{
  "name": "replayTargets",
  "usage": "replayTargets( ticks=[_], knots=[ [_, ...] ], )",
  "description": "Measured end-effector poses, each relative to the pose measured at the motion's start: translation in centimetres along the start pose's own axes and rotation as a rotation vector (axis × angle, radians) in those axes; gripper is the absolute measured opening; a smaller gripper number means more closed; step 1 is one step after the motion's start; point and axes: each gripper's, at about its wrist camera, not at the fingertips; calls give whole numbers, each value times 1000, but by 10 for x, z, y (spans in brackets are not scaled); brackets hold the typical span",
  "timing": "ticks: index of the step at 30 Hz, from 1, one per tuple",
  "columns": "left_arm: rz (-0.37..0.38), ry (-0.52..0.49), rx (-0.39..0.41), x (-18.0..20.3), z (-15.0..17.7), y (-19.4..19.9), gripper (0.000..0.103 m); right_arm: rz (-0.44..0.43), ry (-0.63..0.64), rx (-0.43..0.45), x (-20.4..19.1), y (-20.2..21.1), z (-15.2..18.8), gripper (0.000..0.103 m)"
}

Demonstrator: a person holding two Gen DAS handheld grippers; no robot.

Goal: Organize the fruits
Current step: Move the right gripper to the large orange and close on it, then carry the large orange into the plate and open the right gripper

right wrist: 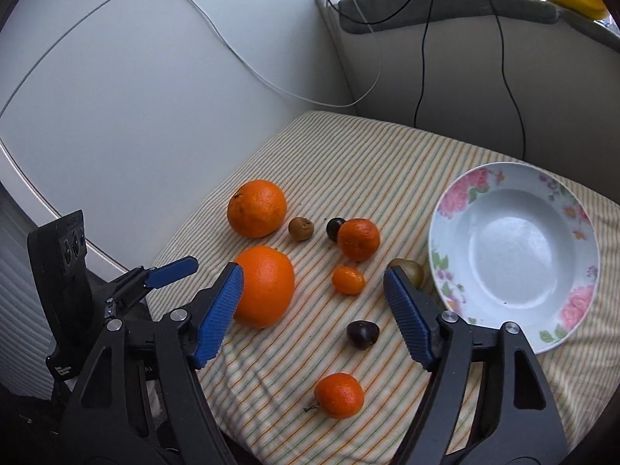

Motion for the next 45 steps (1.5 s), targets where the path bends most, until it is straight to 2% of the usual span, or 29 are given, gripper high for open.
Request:
replayTargets(
  ticks=[5, 9, 23, 29, 36, 38, 45],
  knots=[
    [26, 21, -28, -2, 6, -7, 84, -61, 42, -89, -13, -25, -7, 74],
    [50, 35, -43, -5, 7, -11, 79, -72, 87, -147, -25, -43, -10, 74],
    [130, 73, -81, -13, 6, -24, 74, -106, 121, -277, -36, -84, -20, 73],
    [150, 74, -99, -12, 7, -29, 74, -107, 131, -316, -41, -92, -19, 73],
    [153, 76, -103, -12, 5, -33, 68, -111, 129, -340, -44, -104, -20, 73],
    [154, 72, -107, -10, 3, -37, 65, -109, 133, -338, -44, -106, -20, 73],
    [130, 54, -105, -4, 2, -39, 65, -105, 136, -327, -44, -105, -17, 71]
  ],
)
Point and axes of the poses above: each gripper's, at about its wrist camera, not at the fingertips, and y roughly against the way its jaws point, x to its right, z to its underside, and after that the axes turned 8 degrees about -x, right-handed
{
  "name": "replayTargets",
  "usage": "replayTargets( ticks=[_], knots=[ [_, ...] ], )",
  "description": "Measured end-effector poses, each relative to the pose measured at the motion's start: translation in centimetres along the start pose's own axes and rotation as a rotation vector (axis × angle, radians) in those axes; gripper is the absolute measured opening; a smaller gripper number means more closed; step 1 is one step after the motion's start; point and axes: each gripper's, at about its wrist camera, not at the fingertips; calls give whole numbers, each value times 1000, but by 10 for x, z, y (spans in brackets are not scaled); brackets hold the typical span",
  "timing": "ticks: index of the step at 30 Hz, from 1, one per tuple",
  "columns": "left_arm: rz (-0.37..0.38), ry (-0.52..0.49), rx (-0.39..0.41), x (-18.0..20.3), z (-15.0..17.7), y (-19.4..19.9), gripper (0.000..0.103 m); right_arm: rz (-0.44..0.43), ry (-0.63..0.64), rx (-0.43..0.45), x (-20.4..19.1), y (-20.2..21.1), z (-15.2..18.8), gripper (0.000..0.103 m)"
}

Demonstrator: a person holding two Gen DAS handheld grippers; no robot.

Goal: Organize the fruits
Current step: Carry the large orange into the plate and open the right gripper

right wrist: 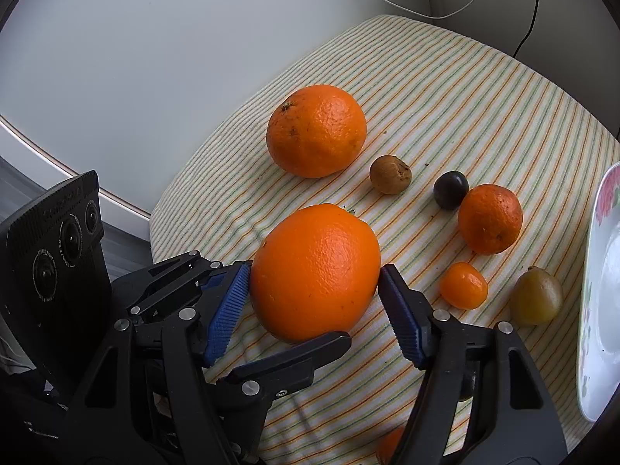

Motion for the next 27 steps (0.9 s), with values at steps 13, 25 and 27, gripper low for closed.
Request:
replayTargets(
  ticks=[13, 25, 27],
  knots=[
    [0, -67, 40, 29, -12, 9, 65, 4, -21, 84, 10, 36, 10, 71],
    [57, -193, 47, 83, -36, -6, 65, 49, -108, 183, 47, 93, 32, 71],
    [67, -214, 44, 91, -39, -10, 65, 61, -125, 197, 55, 102, 36, 71]
  ],
)
Point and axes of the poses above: each gripper's, at about its wrist camera, not at the fingertips, and y roughly against the way its jaws point, x to its right, z to its underside, and after that the axes turned 8 degrees about -x, right-handed
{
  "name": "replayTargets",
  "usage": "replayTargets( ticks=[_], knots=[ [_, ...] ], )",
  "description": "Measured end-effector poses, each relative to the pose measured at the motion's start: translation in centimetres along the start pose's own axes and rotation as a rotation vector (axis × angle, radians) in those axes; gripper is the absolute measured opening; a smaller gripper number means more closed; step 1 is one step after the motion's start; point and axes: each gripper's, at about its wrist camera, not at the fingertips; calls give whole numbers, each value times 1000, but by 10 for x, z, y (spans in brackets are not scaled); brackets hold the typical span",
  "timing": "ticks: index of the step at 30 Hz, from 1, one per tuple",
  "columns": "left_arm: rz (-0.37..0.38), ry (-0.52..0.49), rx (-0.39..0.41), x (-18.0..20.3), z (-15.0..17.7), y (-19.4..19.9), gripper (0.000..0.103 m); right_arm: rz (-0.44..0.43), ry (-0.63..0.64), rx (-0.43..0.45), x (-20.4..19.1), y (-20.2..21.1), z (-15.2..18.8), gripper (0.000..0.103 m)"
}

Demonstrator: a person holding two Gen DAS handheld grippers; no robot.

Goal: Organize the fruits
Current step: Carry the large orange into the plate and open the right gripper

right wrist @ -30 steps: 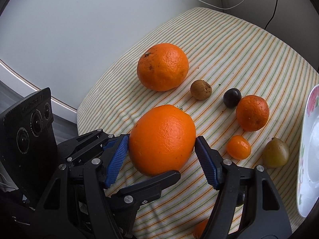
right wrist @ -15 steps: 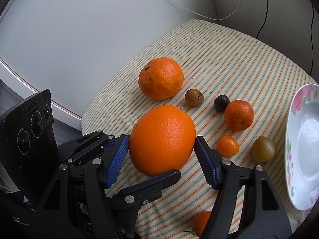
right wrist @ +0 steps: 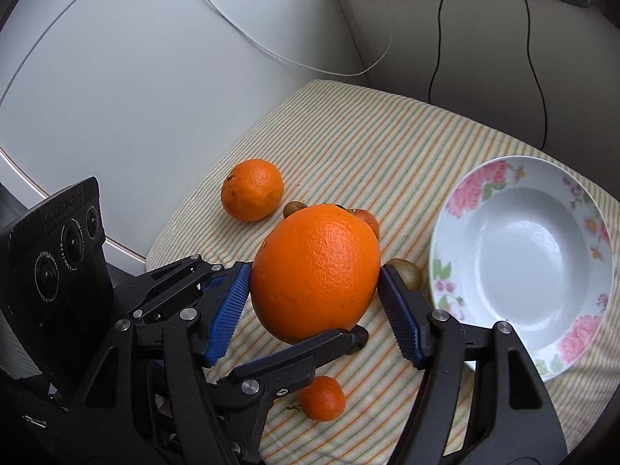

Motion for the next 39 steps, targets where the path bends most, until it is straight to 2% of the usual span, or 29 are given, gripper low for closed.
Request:
replayTargets(
  ticks=[7, 15, 20, 39],
  knots=[
    [33, -61, -21, 29, -17, -18, 65, 27, -59, 35, 35, 30, 10, 71],
    [59, -96, -64, 52, -36, -48, 65, 49, -116, 54, 68, 42, 15, 71],
    [75, -100, -93, 58, -38, -62, 65, 59, -149, 50, 82, 36, 19, 71],
    [64, -117, -139, 65, -41, -74, 65, 40, -201, 51, 103, 31, 28, 71]
  ],
)
Point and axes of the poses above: each gripper's, at about its wrist camera, not at the fingertips, and y roughly against the way its jaws point, x to its right, z to its underside, and after that the axes turned 8 degrees about -x, right-handed
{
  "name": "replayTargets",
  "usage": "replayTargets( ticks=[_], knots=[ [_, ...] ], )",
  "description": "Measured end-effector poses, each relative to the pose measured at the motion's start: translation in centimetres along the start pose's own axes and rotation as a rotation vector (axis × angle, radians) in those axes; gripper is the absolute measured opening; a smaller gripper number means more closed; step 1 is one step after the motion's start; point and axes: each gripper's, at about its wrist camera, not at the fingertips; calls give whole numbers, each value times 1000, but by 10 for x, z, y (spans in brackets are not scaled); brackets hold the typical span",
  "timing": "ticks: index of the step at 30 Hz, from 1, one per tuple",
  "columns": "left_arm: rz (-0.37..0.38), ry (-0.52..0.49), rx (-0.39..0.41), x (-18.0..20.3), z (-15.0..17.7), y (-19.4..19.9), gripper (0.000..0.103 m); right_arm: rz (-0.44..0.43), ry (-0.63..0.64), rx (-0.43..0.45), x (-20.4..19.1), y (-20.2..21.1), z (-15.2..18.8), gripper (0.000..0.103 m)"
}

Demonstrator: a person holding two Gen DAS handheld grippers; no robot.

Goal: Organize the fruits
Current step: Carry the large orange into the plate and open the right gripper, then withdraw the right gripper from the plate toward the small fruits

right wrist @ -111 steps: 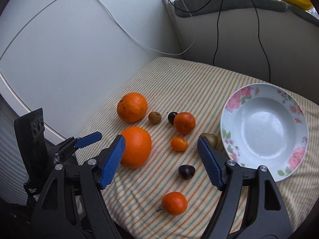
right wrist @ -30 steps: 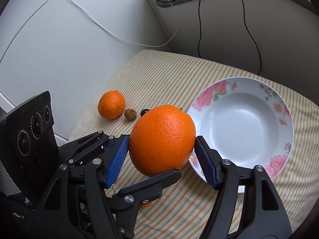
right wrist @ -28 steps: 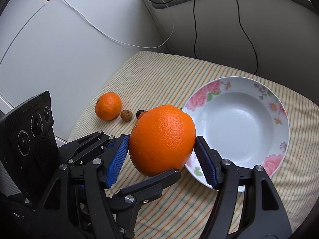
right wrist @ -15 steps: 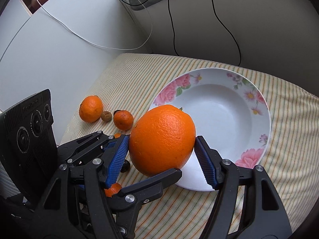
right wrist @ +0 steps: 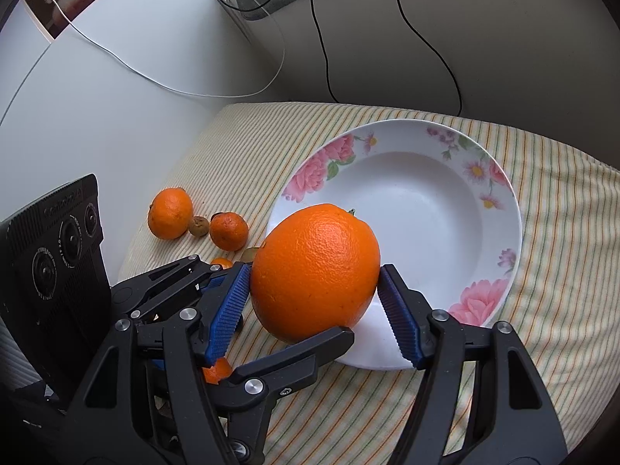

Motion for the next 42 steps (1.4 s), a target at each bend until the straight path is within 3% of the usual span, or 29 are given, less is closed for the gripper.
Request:
replayTargets(
  ticks=[9, 12, 26, 42],
  knots=[
    [-24, -10, 12, 2, 0, 2, 65, 23, -14, 4, -1, 0, 1, 71],
    [-41, -10, 31, 0, 1, 9, 68, 69, -3, 32, -4, 7, 1, 71],
    [-47, 24, 63, -12, 18, 32, 68, 133, 6, 136, -9, 42, 10, 74],
    [-86, 80, 121, -35, 36, 64, 68, 131, 41, 166, -27, 44, 15, 74]
  ],
)
Point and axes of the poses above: each gripper's, at about its wrist camera, not at the fingertips, and y roughly against the way its jaws point, x to its right, z to its underside, and after that the axes turned 8 degrees about -x, right-handed
